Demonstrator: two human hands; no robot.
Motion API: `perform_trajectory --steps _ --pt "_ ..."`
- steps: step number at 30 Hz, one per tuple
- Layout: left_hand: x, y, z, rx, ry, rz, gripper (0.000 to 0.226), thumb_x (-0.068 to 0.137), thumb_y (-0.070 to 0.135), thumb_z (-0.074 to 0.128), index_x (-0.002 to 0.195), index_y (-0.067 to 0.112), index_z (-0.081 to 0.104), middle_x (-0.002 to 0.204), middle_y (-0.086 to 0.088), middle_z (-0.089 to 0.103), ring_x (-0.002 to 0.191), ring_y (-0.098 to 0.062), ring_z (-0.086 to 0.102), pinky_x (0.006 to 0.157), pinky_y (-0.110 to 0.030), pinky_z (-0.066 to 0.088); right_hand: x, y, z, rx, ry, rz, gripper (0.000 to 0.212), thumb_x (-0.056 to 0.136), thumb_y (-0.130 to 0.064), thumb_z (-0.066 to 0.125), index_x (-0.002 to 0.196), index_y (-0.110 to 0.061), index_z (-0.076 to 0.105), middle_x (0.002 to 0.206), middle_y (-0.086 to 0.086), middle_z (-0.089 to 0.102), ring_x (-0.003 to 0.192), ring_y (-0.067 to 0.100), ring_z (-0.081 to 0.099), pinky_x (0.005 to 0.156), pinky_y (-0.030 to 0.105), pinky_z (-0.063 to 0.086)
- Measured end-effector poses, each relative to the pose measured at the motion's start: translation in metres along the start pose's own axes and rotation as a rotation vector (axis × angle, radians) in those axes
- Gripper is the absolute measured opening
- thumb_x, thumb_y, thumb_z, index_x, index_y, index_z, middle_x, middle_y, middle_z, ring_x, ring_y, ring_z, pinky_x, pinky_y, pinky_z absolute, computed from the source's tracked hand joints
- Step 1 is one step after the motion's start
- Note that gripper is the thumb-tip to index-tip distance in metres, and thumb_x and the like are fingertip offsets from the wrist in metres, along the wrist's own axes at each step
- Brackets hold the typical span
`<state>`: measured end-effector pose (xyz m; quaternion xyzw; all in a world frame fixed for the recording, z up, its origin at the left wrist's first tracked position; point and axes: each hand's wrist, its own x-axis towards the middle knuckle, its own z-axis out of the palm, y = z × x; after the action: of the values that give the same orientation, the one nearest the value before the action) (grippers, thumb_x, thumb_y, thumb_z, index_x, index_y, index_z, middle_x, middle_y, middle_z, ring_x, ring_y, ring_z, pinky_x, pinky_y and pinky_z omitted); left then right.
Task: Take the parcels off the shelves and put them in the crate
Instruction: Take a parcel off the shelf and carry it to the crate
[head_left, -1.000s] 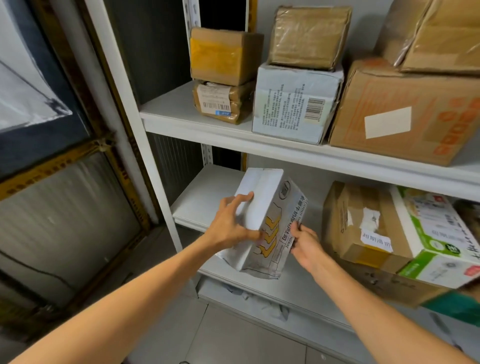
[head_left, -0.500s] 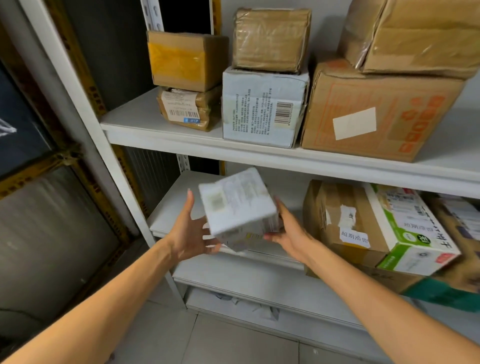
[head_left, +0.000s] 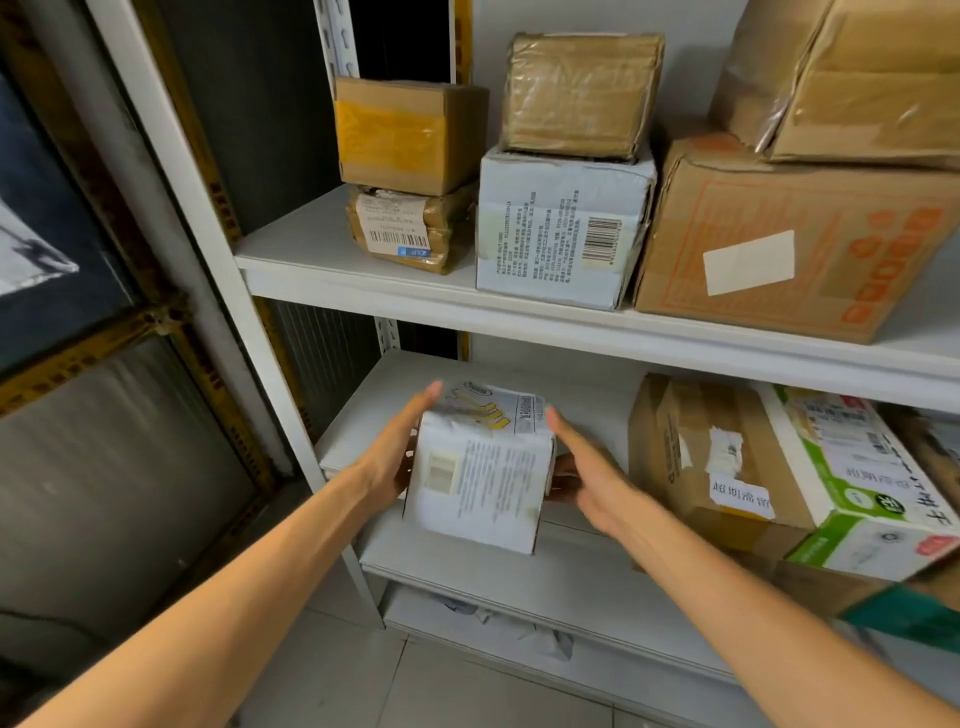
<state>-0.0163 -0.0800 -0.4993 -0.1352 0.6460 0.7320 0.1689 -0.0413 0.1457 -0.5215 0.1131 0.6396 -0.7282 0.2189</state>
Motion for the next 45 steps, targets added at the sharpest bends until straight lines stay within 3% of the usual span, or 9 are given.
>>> perform_trajectory --steps 3,5,11,14,20,37,40,42,45 --pt "0.005 -0.007 -0.011 0.111 0.036 0.033 0.037 0.082 0.027 0.067 0.114 0.013 0.056 0.110 -0.014 0.067 0.095 -0.028 0.067 0.085 -0.038 0.053 0.011 0.012 0.006 0.106 -0.036 -0.033 0.033 0.076 -0.024 0.074 0.103 -0.005 0.071 0.106 0.015 0.072 0.095 0.025 0.070 0.087 0.040 0.053" --pt "0.010 -0.016 -0.020 0.127 0.009 0.004 0.038 0.086 0.011 0.065 0.122 0.020 0.054 0.112 -0.009 0.069 0.099 -0.027 0.068 0.085 -0.039 0.056 0.018 0.020 0.010 0.067 -0.069 -0.002 0.020 0.087 -0.012 0.066 0.107 -0.010 0.070 0.113 0.010 0.071 0.111 0.026 0.063 0.103 0.046 0.044" --pt "0.040 -0.021 -0.026 0.049 0.074 0.023 0.058 0.094 0.000 0.053 0.143 0.027 0.040 0.118 -0.007 0.066 0.102 -0.027 0.066 0.092 -0.047 0.053 0.045 0.028 0.035 0.061 -0.162 -0.058 0.049 0.087 0.008 0.060 0.119 -0.029 0.054 0.117 0.001 0.067 0.107 0.019 0.064 0.084 0.030 0.054" --pt "0.058 -0.014 -0.033 0.091 0.113 0.035 0.052 0.096 0.001 0.049 0.142 0.023 0.041 0.123 -0.010 0.063 0.106 -0.030 0.063 0.098 -0.051 0.049 0.061 0.026 0.048 0.055 -0.135 -0.094 0.047 0.087 0.007 0.060 0.114 -0.031 0.054 0.111 -0.003 0.069 0.099 0.013 0.066 0.074 0.023 0.056" --pt "0.099 -0.010 -0.056 0.142 0.195 0.073 0.048 0.098 0.003 0.047 0.142 0.021 0.041 0.111 -0.004 0.062 0.096 -0.024 0.061 0.092 -0.043 0.051 0.105 0.027 0.075 -0.020 -0.037 -0.172 0.056 0.091 0.001 0.060 0.136 -0.029 0.045 0.124 0.003 0.064 0.112 0.022 0.062 0.101 0.042 0.048" --pt "0.121 -0.039 -0.078 0.312 0.132 -0.011 0.066 0.097 0.009 0.052 0.153 0.026 0.022 0.142 -0.015 0.047 0.117 -0.033 0.058 0.102 -0.050 0.046 0.126 0.055 0.082 -0.254 0.043 -0.126 0.062 0.090 -0.013 0.065 0.145 -0.023 0.038 0.134 0.004 0.059 0.117 0.022 0.058 0.105 0.037 0.044" --pt "0.124 -0.028 -0.072 0.741 0.213 0.056 0.068 0.098 0.013 0.052 0.154 0.025 0.015 0.142 -0.017 0.045 0.121 -0.033 0.052 0.102 -0.041 0.042 0.114 0.041 0.079 -0.533 0.127 -0.073 0.061 0.086 -0.029 0.071 0.139 -0.018 0.043 0.135 0.005 0.058 0.120 0.023 0.056 0.098 0.027 0.044" --pt "0.121 -0.018 -0.065 1.221 0.280 0.108 0.068 0.095 0.022 0.055 0.152 0.030 0.018 0.139 -0.014 0.037 0.123 -0.034 0.044 0.100 -0.041 0.042 0.101 0.027 0.071 -0.841 0.132 -0.093 0.071 0.083 -0.038 0.072 0.141 -0.014 0.039 0.137 0.011 0.052 0.124 0.028 0.051 0.098 0.030 0.043" --pt "0.106 -0.007 -0.035 1.513 0.168 0.214 0.064 0.088 0.031 0.062 0.146 0.028 0.033 0.137 -0.010 0.036 0.125 -0.033 0.040 0.100 -0.040 0.042 0.069 0.008 0.054 -1.224 0.113 -0.070 0.083 0.082 -0.047 0.069 0.145 -0.010 0.030 0.141 0.017 0.041 0.130 0.034 0.041 0.102 0.038 0.040"
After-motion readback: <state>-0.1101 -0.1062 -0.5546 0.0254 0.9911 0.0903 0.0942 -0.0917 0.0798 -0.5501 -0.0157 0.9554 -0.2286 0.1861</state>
